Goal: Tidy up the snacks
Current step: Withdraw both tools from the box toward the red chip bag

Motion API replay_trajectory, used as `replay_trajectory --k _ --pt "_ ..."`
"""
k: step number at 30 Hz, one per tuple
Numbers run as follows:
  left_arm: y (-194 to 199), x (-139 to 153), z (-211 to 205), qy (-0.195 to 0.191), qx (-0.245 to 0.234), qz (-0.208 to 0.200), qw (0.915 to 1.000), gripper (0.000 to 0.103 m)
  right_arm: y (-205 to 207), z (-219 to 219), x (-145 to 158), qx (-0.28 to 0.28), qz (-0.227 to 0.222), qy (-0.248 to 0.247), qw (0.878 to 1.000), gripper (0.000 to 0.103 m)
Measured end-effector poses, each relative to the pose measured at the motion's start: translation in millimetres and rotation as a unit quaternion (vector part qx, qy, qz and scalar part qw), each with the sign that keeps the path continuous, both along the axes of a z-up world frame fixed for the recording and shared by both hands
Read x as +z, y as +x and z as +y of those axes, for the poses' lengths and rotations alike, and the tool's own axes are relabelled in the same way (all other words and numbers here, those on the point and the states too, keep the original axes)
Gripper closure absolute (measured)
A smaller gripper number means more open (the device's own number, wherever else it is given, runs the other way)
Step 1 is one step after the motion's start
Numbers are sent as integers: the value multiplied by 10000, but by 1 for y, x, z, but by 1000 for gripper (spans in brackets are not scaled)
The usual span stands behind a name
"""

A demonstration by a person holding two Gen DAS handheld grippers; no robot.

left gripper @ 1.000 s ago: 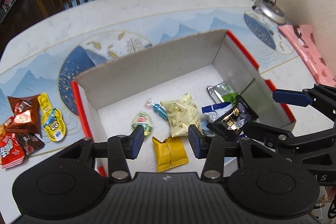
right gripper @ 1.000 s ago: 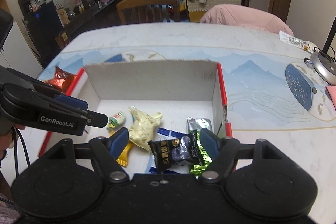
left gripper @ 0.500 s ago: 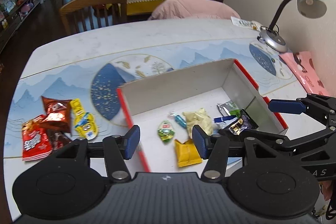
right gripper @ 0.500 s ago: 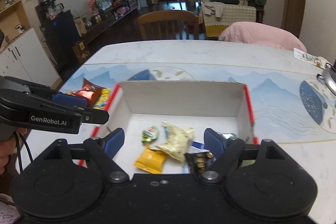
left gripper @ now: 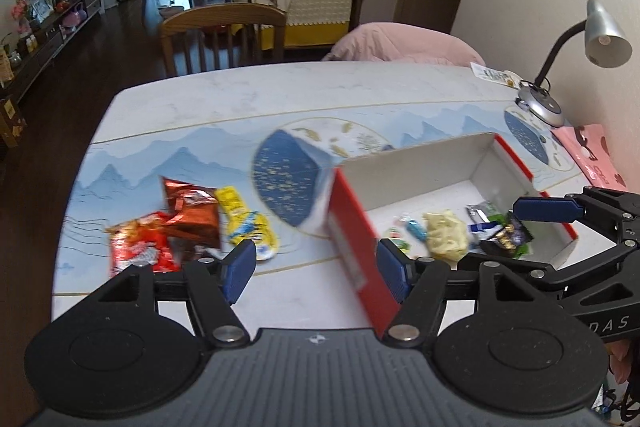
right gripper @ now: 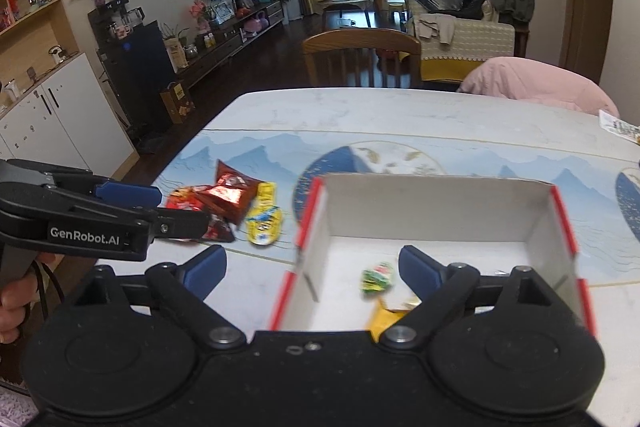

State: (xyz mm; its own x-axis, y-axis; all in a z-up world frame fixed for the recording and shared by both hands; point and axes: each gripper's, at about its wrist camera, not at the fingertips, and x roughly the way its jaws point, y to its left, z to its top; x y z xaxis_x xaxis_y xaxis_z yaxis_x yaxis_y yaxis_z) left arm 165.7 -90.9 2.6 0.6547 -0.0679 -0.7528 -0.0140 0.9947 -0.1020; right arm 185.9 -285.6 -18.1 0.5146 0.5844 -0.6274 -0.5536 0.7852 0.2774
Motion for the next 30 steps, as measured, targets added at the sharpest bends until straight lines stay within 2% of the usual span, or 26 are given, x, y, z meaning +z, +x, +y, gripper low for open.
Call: replay_trajectory --k 1,5,12,18,26,30 --pt "-2 0 9 -2 28 -21 10000 30 0 8 0 12 15 21 10000 9" --pt "-9 -2 39 -1 96 -74 9999 29 -5 32 0 -4 14 129 9999 1" --pt "-15 -21 91 22 300 76 9995 29 -5 74 -5 -29 115 128 9998 0" --pt "-11 -50 138 6 708 318 9970 29 2 102 -9 -61 253 27 9997 0" --pt "28 -92 171 -133 997 772 9919 29 12 136 -27 92 432 -299 9986 1" --pt "54 -113 182 -434 992 1172 9872 29 17 143 -32 160 548 -371 9977 1"
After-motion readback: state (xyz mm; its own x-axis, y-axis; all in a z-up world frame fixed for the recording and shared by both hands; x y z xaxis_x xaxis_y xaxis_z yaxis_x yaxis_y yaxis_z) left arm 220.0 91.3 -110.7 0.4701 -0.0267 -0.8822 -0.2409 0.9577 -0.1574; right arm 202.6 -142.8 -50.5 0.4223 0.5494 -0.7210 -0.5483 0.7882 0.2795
